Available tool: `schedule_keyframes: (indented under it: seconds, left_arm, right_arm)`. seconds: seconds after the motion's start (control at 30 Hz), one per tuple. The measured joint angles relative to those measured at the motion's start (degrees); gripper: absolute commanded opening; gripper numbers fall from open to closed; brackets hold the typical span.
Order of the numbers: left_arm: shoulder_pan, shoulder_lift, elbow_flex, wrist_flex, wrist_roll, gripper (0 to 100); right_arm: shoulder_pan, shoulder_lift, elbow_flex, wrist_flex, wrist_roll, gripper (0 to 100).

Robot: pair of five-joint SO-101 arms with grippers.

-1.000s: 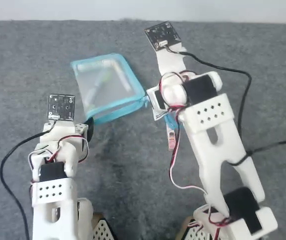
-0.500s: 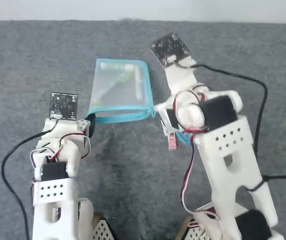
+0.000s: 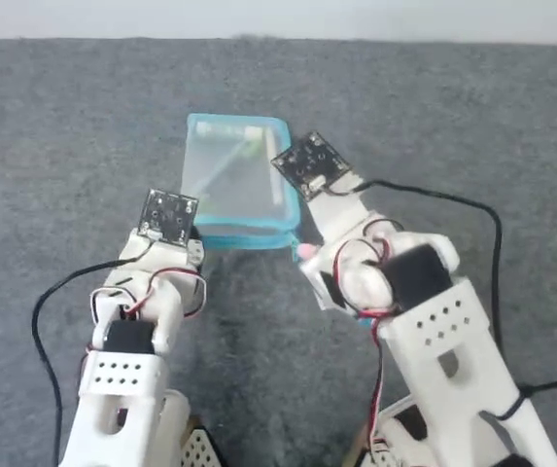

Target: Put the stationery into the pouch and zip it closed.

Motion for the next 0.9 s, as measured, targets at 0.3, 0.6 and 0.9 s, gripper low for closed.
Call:
schedule_keyframes:
  seconds: [0.3,0.6,0.9]
  left_arm:
    - [-2.9,0.0,-0.1,0.8,2.5,1]
    - [-2.5,0.0,-2.9,11.4,6.6,1]
    - [-0.7,0.0,-6.8,16.4,6.5,1]
  right_arm:
    - [-0.4,0.5,5.8,-1.5,1.8,5.5]
    - [-0.4,2.4,9.3,-2.5,1.9,18.8]
    - [-0.7,2.4,14.2,-16.1,2.5,19.1]
